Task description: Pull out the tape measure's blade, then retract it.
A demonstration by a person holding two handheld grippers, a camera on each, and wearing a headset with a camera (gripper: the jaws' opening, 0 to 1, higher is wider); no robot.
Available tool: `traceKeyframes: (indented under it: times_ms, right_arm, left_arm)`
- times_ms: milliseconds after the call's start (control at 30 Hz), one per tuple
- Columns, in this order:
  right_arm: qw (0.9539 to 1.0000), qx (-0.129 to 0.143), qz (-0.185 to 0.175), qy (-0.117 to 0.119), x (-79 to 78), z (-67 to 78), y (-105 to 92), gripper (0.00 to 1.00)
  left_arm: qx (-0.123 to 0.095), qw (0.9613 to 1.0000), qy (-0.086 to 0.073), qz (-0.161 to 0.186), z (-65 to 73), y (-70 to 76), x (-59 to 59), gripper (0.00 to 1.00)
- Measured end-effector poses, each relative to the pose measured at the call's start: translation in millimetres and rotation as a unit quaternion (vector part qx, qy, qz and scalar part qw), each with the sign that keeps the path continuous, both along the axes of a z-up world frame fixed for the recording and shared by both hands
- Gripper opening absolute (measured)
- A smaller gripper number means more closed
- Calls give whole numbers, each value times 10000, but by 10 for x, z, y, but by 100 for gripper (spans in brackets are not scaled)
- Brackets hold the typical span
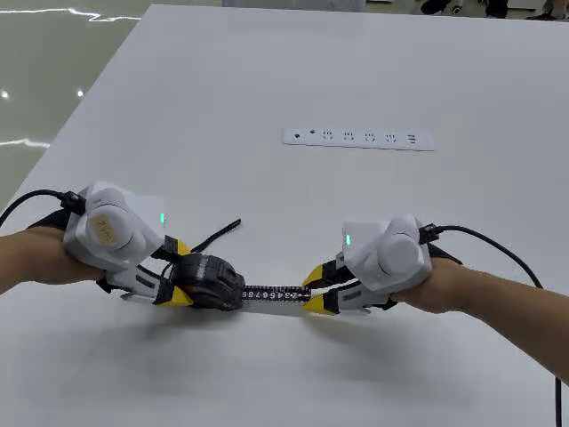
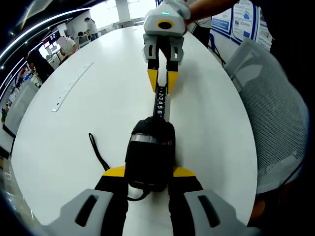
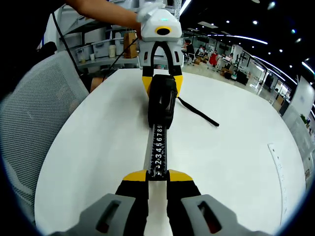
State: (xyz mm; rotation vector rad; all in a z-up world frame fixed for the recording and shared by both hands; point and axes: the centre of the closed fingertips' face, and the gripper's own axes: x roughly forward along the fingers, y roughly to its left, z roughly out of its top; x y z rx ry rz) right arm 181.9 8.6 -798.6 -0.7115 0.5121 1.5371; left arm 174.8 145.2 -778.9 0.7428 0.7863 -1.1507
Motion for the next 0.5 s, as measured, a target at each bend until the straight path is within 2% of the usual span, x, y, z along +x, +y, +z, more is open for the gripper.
traceKeyframes:
  times_ms: [500]
  right_arm:
    - [10000, -18, -8, 6, 4, -15, -34, 12]
  left_arm:
    - [-20, 10000, -13, 11, -18, 16, 9, 26]
